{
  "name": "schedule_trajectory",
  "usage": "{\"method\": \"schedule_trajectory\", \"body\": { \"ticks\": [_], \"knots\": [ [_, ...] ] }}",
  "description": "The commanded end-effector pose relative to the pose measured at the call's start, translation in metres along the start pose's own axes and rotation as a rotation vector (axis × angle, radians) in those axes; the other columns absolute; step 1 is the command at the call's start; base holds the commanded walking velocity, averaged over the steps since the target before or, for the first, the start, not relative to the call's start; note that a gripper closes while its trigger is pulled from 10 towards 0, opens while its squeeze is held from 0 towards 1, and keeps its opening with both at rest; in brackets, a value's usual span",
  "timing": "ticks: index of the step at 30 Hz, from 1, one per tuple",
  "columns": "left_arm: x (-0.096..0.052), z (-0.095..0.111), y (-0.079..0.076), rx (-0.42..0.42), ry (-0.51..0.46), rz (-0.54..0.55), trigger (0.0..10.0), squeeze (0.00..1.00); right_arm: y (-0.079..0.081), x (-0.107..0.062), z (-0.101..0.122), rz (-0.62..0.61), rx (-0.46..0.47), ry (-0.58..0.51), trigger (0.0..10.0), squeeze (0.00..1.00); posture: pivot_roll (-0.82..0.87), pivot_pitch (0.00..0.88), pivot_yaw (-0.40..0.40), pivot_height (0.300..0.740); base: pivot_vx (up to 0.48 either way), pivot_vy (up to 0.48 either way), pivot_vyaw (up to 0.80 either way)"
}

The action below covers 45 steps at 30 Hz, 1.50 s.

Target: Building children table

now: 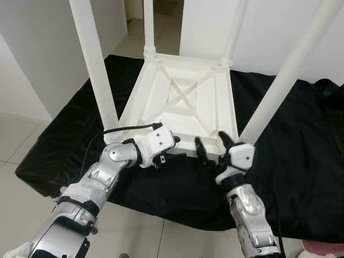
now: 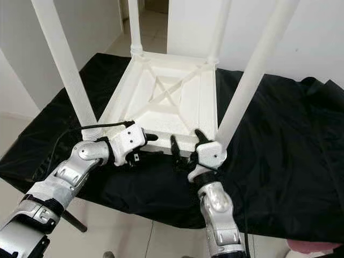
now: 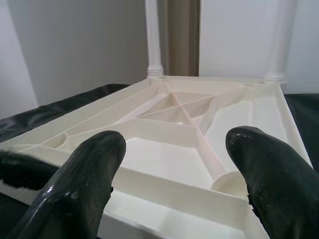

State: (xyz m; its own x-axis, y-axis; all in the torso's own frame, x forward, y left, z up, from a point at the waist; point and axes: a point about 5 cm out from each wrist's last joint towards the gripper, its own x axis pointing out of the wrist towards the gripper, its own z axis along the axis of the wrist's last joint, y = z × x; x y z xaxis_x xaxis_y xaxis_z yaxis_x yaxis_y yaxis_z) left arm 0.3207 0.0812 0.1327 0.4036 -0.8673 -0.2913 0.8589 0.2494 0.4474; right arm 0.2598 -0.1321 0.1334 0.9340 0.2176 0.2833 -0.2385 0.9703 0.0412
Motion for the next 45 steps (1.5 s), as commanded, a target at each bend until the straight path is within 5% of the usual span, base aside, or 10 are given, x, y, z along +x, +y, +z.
{"method": "schedule_trajectory", "body": {
  "ticks": [1, 12, 21, 28, 33, 38, 45],
  "knots": [
    [0.000, -0.007, 0.002, 0.058, 0.054, 0.042, 10.0, 0.00, -0.010, -0.003, -0.004, -0.044, 0.027, 0.029, 10.0, 0.00, -0.09, 0.000, -0.021, 0.740, 0.000, 0.000, 0.00],
    [0.003, -0.011, 0.013, 0.091, 0.093, 0.104, 10.0, 0.00, -0.017, -0.003, -0.004, -0.066, 0.025, 0.034, 10.0, 0.00, -0.09, 0.000, -0.016, 0.740, 0.000, 0.000, 0.00],
    [-0.002, 0.005, 0.022, 0.024, -0.041, 0.079, 10.0, 0.00, -0.010, -0.004, -0.006, -0.031, 0.042, 0.049, 10.0, 0.00, -0.10, 0.000, -0.009, 0.740, 0.000, 0.000, 0.00],
    [-0.002, 0.003, 0.028, 0.052, -0.023, 0.100, 10.0, 0.00, -0.028, -0.002, -0.005, -0.130, 0.033, 0.037, 10.0, 0.00, -0.10, 0.000, -0.009, 0.740, 0.000, 0.000, 0.00],
    [0.001, 0.003, 0.008, -0.003, -0.076, 0.049, 10.0, 0.00, -0.057, -0.006, -0.006, -0.253, 0.000, 0.050, 10.0, 0.00, -0.10, 0.000, -0.004, 0.740, 0.000, 0.000, 0.00],
    [-0.002, 0.007, -0.004, -0.057, -0.127, 0.049, 10.0, 0.00, -0.067, -0.008, -0.006, -0.283, -0.021, 0.056, 10.0, 0.00, -0.10, 0.000, -0.003, 0.740, 0.000, 0.000, 0.00],
    [-0.030, 0.020, -0.025, -0.151, -0.221, 0.155, 10.0, 0.00, -0.077, -0.008, -0.003, -0.306, -0.044, 0.050, 10.0, 0.00, -0.09, 0.025, -0.013, 0.740, 0.000, 0.000, 0.00]
  ]
}}
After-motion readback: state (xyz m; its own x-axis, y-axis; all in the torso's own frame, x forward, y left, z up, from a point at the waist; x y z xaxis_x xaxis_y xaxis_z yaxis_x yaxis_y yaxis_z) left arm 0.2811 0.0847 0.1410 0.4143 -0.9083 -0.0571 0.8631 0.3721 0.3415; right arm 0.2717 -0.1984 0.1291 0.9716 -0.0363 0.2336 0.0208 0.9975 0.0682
